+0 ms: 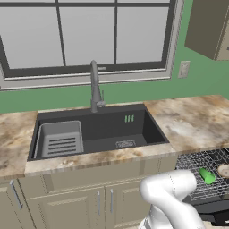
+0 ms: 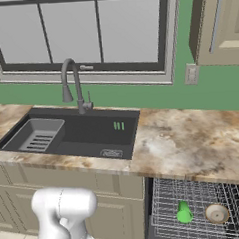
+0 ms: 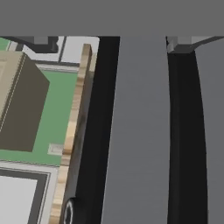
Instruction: Pick up the cup and bowl from the counter, place them in the dishwasher, and close the dishwasher door.
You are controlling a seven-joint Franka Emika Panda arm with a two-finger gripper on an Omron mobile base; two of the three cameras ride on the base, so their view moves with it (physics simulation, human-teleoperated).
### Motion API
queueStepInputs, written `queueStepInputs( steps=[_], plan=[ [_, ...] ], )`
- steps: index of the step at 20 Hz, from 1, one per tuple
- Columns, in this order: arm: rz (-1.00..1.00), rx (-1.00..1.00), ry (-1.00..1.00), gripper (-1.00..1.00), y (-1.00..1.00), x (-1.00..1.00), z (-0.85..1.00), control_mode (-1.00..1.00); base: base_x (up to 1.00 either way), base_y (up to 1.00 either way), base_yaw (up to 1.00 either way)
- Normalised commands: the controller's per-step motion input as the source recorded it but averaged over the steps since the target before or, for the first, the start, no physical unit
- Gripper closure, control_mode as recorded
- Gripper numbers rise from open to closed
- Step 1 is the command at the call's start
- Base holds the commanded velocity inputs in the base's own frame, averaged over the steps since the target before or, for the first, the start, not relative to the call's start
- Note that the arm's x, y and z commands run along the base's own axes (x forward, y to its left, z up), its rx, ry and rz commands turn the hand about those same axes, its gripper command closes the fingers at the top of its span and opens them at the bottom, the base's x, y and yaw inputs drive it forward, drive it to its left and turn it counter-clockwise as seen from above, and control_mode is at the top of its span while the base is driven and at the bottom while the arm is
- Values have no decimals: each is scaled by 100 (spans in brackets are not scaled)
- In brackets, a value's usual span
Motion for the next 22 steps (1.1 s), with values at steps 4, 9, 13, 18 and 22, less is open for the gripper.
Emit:
queueStepInputs(
  steps=[4, 9, 13, 18, 22],
  plan=[
    [0, -11, -8, -100, -27, 0, -64, -100, 0, 0, 0],
    [0, -8, -8, -100, -25, 0, -67, -100, 0, 0, 0],
    [0, -8, -10, -100, -26, 0, -76, -100, 0, 0, 0],
    [5, -1, -13, -100, -21, 0, -65, -100, 0, 0, 0],
    [8, 0, -13, -100, -19, 0, -58, -100, 0, 0, 0]
  ],
)
